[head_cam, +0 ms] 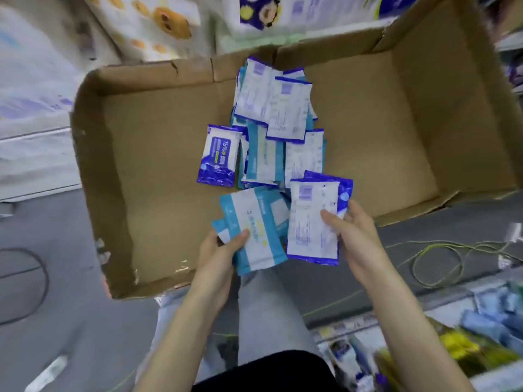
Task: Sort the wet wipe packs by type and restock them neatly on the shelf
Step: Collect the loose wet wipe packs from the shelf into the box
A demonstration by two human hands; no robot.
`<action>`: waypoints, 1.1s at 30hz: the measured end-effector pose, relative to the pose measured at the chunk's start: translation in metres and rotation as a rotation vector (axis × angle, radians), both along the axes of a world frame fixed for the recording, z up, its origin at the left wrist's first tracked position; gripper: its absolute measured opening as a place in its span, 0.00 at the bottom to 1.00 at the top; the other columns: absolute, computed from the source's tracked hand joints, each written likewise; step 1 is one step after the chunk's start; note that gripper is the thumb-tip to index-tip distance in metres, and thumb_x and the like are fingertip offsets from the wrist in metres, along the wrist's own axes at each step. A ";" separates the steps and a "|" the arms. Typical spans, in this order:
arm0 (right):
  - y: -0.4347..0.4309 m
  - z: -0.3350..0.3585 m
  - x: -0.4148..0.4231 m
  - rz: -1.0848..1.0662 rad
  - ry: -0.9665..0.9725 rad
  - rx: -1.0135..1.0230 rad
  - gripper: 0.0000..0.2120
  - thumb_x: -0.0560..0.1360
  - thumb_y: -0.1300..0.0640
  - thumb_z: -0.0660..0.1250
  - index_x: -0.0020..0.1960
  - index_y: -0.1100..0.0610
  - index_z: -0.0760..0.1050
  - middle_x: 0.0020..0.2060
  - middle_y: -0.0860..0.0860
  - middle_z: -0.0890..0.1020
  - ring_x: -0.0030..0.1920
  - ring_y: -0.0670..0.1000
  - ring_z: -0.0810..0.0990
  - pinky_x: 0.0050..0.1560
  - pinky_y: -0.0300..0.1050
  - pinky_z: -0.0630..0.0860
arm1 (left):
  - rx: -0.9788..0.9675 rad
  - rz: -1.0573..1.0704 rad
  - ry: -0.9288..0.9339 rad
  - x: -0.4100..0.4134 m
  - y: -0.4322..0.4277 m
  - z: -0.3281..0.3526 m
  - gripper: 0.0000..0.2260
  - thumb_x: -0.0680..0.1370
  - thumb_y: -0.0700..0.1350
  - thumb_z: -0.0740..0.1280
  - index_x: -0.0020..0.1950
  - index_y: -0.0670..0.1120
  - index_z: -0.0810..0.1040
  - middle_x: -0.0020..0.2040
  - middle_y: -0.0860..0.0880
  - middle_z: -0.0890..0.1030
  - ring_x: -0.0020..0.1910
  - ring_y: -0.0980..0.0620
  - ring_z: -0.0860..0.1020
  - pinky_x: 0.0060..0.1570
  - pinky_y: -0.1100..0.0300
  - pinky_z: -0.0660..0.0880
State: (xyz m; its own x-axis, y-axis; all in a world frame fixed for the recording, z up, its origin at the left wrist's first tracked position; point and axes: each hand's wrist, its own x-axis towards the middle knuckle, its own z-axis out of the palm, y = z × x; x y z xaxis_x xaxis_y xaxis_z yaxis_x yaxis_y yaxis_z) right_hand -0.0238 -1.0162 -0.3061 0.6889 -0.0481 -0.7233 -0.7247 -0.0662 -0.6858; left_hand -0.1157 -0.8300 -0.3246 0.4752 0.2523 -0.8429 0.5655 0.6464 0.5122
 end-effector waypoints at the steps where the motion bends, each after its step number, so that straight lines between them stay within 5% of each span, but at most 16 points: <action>1: -0.006 -0.011 0.014 0.055 -0.006 -0.002 0.17 0.76 0.67 0.66 0.63 0.58 0.72 0.52 0.54 0.84 0.48 0.51 0.84 0.47 0.48 0.82 | -0.011 0.012 -0.003 0.009 -0.009 -0.012 0.13 0.76 0.35 0.67 0.60 0.38 0.75 0.55 0.43 0.83 0.52 0.46 0.82 0.47 0.53 0.81; 5: -0.018 -0.057 0.047 0.330 -0.018 -0.068 0.19 0.75 0.68 0.67 0.61 0.54 0.70 0.50 0.51 0.82 0.48 0.50 0.81 0.50 0.48 0.79 | -0.027 0.035 0.007 0.043 -0.034 -0.051 0.14 0.74 0.33 0.68 0.59 0.43 0.75 0.53 0.46 0.84 0.50 0.48 0.83 0.48 0.53 0.81; 9: -0.027 -0.089 0.055 0.582 -0.062 -0.188 0.18 0.72 0.71 0.68 0.56 0.55 0.70 0.49 0.51 0.81 0.42 0.38 0.79 0.50 0.39 0.76 | 0.150 -0.151 0.195 0.052 -0.041 -0.088 0.18 0.68 0.35 0.76 0.53 0.46 0.75 0.55 0.45 0.82 0.46 0.49 0.82 0.47 0.52 0.81; 12: -0.031 -0.095 0.058 0.662 -0.086 -0.381 0.15 0.71 0.61 0.73 0.53 0.52 0.70 0.44 0.47 0.80 0.43 0.47 0.79 0.47 0.44 0.73 | 0.381 -0.379 0.314 0.053 -0.035 -0.096 0.23 0.63 0.45 0.80 0.52 0.48 0.74 0.57 0.46 0.81 0.53 0.47 0.81 0.55 0.49 0.77; 15: -0.030 -0.095 0.058 0.695 -0.044 -0.520 0.21 0.70 0.53 0.75 0.56 0.56 0.68 0.51 0.55 0.79 0.52 0.56 0.78 0.51 0.48 0.73 | 0.570 -0.547 0.341 0.055 -0.031 -0.090 0.29 0.67 0.49 0.78 0.62 0.45 0.68 0.61 0.46 0.77 0.58 0.45 0.77 0.57 0.52 0.74; 19: -0.017 -0.072 0.056 0.683 -0.168 -0.597 0.29 0.70 0.54 0.74 0.65 0.59 0.66 0.61 0.57 0.73 0.63 0.57 0.71 0.63 0.54 0.69 | 0.644 -0.626 0.273 0.054 -0.020 -0.070 0.31 0.70 0.54 0.75 0.66 0.46 0.65 0.64 0.45 0.75 0.59 0.45 0.76 0.56 0.51 0.74; 26: 0.049 -0.001 0.061 0.685 -0.408 -0.446 0.25 0.73 0.54 0.71 0.68 0.52 0.68 0.62 0.49 0.71 0.65 0.51 0.70 0.64 0.49 0.69 | 0.767 -0.393 0.067 0.046 0.035 0.010 0.22 0.70 0.52 0.74 0.59 0.51 0.69 0.54 0.52 0.77 0.53 0.54 0.76 0.53 0.62 0.71; 33: 0.173 0.087 0.033 0.959 -0.603 -0.243 0.27 0.74 0.51 0.70 0.70 0.47 0.66 0.63 0.45 0.70 0.65 0.45 0.68 0.63 0.37 0.64 | 0.826 -0.108 -0.136 -0.004 0.123 0.095 0.15 0.71 0.52 0.72 0.55 0.50 0.76 0.50 0.54 0.81 0.50 0.60 0.79 0.52 0.65 0.74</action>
